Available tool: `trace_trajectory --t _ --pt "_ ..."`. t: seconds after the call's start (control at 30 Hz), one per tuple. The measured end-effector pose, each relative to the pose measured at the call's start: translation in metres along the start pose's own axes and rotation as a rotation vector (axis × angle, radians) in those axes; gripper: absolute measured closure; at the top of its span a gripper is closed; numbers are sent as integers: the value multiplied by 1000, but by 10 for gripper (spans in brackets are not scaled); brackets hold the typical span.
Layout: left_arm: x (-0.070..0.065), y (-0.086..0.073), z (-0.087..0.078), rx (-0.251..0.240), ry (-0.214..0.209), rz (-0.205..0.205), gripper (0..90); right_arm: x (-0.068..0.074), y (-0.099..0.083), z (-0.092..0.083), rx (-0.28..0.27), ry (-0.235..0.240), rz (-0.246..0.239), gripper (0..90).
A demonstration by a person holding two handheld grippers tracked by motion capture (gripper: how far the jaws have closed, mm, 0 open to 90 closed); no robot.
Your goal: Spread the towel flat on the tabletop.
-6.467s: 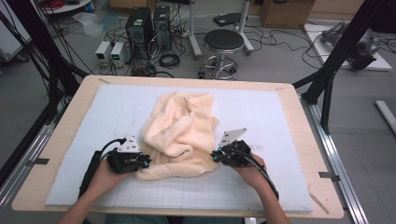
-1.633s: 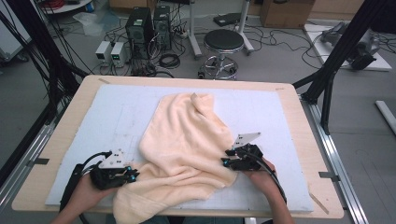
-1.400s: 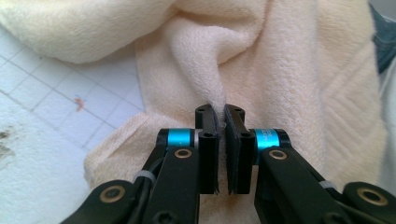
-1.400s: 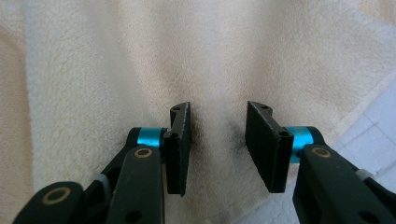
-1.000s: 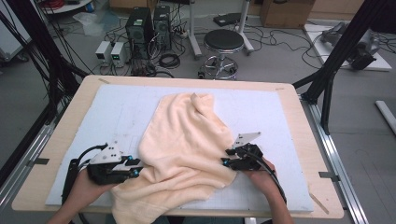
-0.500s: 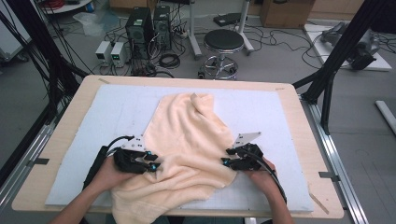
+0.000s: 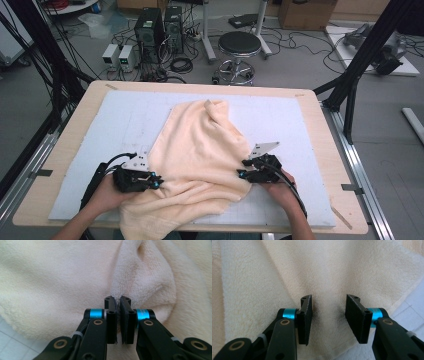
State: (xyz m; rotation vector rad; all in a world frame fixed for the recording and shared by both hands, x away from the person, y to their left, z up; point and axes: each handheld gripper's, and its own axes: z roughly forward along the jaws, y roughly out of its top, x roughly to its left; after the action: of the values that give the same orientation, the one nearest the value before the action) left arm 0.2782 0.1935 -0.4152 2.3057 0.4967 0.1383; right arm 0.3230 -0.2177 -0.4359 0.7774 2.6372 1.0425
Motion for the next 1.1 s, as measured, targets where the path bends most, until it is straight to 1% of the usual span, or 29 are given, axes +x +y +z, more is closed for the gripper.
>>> trace_trajectory --t 0.07,0.13,0.23,0.3,0.33,0.37,0.4,0.47,0.5,0.53,0.57,0.6,0.63,0.67,0.7,0.73,0.77,0.8,0.83,0.9,0.93,0.97,1.0,1.03,1.07,1.1 --pt "-6 -1 -3 -1 -14 17 847 1 0 0 1 1 -2 568" --pt "-11 0 -7 -14 -32 19 847 2 -1 -1 7 10 4 568" --pt "-15 3 -12 -33 -55 15 844 4 -1 -2 11 26 5 567" --pt "-16 5 -15 -42 -55 29 840 5 -2 -3 17 28 0 574" --pt "-16 7 -16 -44 -48 42 832 6 -2 -3 15 29 -6 583" --pt "-16 8 -17 -51 -37 42 808 6 -1 -4 18 27 -13 586" --pt "-13 9 -19 -56 -30 46 788 7 -1 -4 20 28 -10 587" --pt "-8 12 -23 -87 -23 19 732 6 -1 -5 21 42 -24 597" --pt "-6 13 -25 -98 -22 12 686 6 0 -6 17 44 -22 597" --pt "-2 16 -28 -122 -14 0 674 5 1 -8 16 46 -19 597" --pt "1 17 -29 -140 -12 -2 665 4 4 -11 1 33 -28 595" --pt "5 20 -30 -166 2 -22 648 2 6 -14 -10 24 -30 595" --pt "9 22 -31 -175 11 -22 627 -1 10 -17 -20 11 -25 595" --pt "14 25 -29 -193 38 -27 614 -4 12 -19 -26 2 -32 595" --pt "20 27 -27 -201 60 -36 612 -9 17 -20 -31 -27 -27 595" --pt "26 29 -23 -200 74 -45 610 -15 20 -20 -30 -42 -23 595" --pt "31 31 -20 -192 88 -42 609 -20 24 -19 -33 -56 -20 597" --pt "40 32 -13 -172 101 -50 612 -24 26 -18 -35 -65 -15 603" --pt "48 32 -7 -167 97 -66 624 -31 29 -16 -43 -79 -4 609" --pt "59 30 4 -148 111 -86 633 -41 33 -11 -51 -91 19 622" --pt "66 28 11 -129 103 -105 632 -45 34 -8 -58 -95 23 623" --pt "70 27 16 -119 104 -110 627 -50 35 -3 -67 -82 27 622" --pt "75 25 23 -94 113 -126 616 -53 35 1 -69 -67 34 618" --pt "79 23 28 -70 115 -137 589 -56 35 8 -51 -45 38 612" --pt "81 21 32 -48 125 -143 562 -59 33 14 -28 -40 36 611" --pt "83 19 34 -31 132 -153 550 -61 31 19 -3 -38 44 613"
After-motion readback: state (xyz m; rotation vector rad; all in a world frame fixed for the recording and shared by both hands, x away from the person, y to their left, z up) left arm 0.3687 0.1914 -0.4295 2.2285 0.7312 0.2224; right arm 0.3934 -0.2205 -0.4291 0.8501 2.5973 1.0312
